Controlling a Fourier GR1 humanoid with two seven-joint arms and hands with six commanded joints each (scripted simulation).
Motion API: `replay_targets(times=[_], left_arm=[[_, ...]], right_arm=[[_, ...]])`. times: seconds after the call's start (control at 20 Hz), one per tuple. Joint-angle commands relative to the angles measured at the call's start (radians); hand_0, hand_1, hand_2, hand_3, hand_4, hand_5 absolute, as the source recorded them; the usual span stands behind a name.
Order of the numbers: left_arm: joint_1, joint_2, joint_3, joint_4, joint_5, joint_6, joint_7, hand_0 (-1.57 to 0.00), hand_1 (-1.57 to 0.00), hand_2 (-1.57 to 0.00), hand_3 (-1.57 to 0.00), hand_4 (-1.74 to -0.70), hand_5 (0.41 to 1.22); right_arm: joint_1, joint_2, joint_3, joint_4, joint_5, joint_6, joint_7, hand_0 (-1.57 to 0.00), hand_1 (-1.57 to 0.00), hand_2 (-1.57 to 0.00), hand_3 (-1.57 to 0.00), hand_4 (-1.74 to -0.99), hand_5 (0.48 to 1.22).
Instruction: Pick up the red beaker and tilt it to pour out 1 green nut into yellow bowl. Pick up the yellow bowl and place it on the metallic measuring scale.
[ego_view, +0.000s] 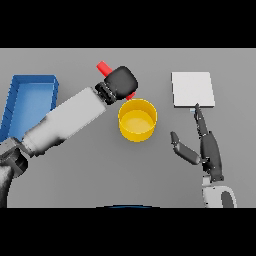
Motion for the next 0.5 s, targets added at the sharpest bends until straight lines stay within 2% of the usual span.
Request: replay_targets(times=[0.0, 0.2, 0.35, 0.45], left_arm=[[-0.018, 0.002, -0.022, 0.003, -0.014, -0.012, -0.002, -1.57, -1.57, -1.57, -1.57, -1.72, 1.219], [-0.076, -0.007, -0.124, 0.054, -0.068, -0.008, -0.035, -1.57, -1.57, -1.57, -1.57, -1.73, 1.220], [-0.105, -0.010, -0.212, 0.082, -0.119, 0.029, -0.080, -1.57, -1.57, -1.57, -1.57, -1.74, 1.221], [-0.146, -0.022, -0.260, 0.088, -0.151, 0.023, -0.079, -1.57, -1.57, -1.57, -1.57, -1.74, 1.221]], right_arm=[[-0.004, -0.001, -0.001, 0.005, -0.002, 0.002, -0.003, 0.00, 0.00, 0.00, 0.00, -1.193, 0.648], [-0.021, -0.003, -0.008, 0.013, 0.004, -0.008, 0.017, 0.00, 0.00, 0.00, 0.00, -1.179, 0.635], [-0.018, -0.003, -0.011, 0.004, -0.006, -0.005, 0.018, 0.00, 0.00, 0.00, 0.00, -1.169, 0.624], [-0.013, -0.001, -0.011, 0.001, -0.005, -0.007, 0.026, 0.00, 0.00, 0.00, 0.00, -1.164, 0.625]])
